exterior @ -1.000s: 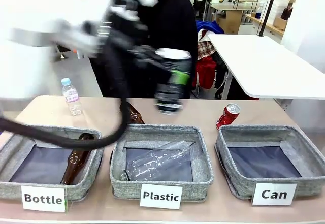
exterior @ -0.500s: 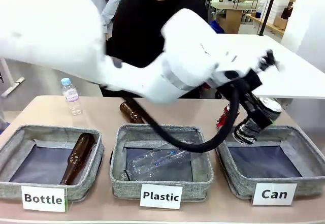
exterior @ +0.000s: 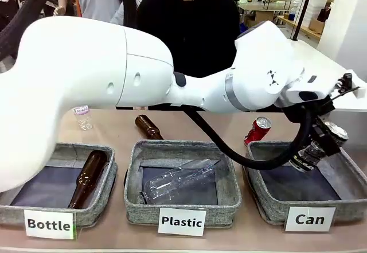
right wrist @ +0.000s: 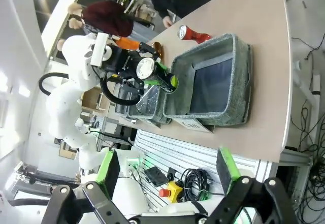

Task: Sort the can waste into the basket.
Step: Pick up the can waste from the table and place it in the right Fabric basket.

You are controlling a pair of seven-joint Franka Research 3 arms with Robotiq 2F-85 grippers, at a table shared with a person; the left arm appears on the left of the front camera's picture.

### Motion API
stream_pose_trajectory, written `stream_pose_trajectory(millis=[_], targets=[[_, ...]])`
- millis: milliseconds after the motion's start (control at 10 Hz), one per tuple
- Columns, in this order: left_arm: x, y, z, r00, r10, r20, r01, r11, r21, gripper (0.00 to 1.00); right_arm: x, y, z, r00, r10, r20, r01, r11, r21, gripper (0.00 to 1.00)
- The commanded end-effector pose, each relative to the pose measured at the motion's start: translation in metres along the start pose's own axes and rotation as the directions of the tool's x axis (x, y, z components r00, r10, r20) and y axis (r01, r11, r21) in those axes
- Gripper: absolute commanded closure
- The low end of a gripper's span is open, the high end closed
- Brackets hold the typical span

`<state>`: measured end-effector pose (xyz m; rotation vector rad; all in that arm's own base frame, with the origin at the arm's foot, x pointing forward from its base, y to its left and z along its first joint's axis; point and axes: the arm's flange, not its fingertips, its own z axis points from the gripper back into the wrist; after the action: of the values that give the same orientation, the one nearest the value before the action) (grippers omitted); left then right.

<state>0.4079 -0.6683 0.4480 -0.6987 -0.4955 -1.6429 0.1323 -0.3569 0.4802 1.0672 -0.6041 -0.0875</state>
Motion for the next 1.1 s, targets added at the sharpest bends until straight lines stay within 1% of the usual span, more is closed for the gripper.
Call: stream_pose_trajectory(millis=[0, 100, 200, 300, 400, 500, 700, 1000], targets=[[-0.015, 0.002, 0.018, 1.0, 0.009, 0.003, -0.009, 1.0, -0.02, 0.61, -0.004, 0.006, 0.004, 1.0, -0.009, 0.003, 0.009, 1.0, -0.015, 0.0], [0.0, 0.0, 0.0, 1.0, 0.0, 0.0, 0.0, 1.0, 0.0, 0.61, -0.004, 0.006, 0.004, 1.0, -0.009, 0.003, 0.009, 1.0, -0.015, 0.0], [-0.001, -0.001, -0.004, 0.998, -0.05, -0.033, 0.052, 0.996, 0.072, 0.61, -0.004, 0.006, 0.004, 1.0, -0.009, 0.003, 0.009, 1.0, -0.015, 0.0], [-0.002, -0.007, -0.006, 0.997, -0.057, -0.046, 0.061, 0.995, 0.081, 0.53, -0.004, 0.006, 0.004, 1.0, -0.009, 0.003, 0.009, 1.0, -0.015, 0.0], [-0.002, -0.01, -0.007, 0.996, -0.075, -0.048, 0.078, 0.995, 0.065, 0.03, -0.004, 0.006, 0.004, 1.0, -0.009, 0.003, 0.009, 1.0, -0.015, 0.0], [-0.003, -0.009, -0.005, 0.996, -0.078, -0.049, 0.081, 0.994, 0.075, 0.0, -0.004, 0.006, 0.004, 1.0, -0.009, 0.003, 0.009, 1.0, -0.015, 0.0], [-0.001, -0.012, -0.003, 0.997, -0.073, -0.025, 0.075, 0.994, 0.077, 0.0, -0.004, 0.006, 0.004, 1.0, -0.009, 0.003, 0.009, 1.0, -0.015, 0.0], [0.0, -0.012, -0.002, 0.997, -0.071, -0.018, 0.071, 0.996, 0.058, 0.0, -0.004, 0.006, 0.004, 1.0, -0.009, 0.003, 0.009, 1.0, -0.015, 0.0]])
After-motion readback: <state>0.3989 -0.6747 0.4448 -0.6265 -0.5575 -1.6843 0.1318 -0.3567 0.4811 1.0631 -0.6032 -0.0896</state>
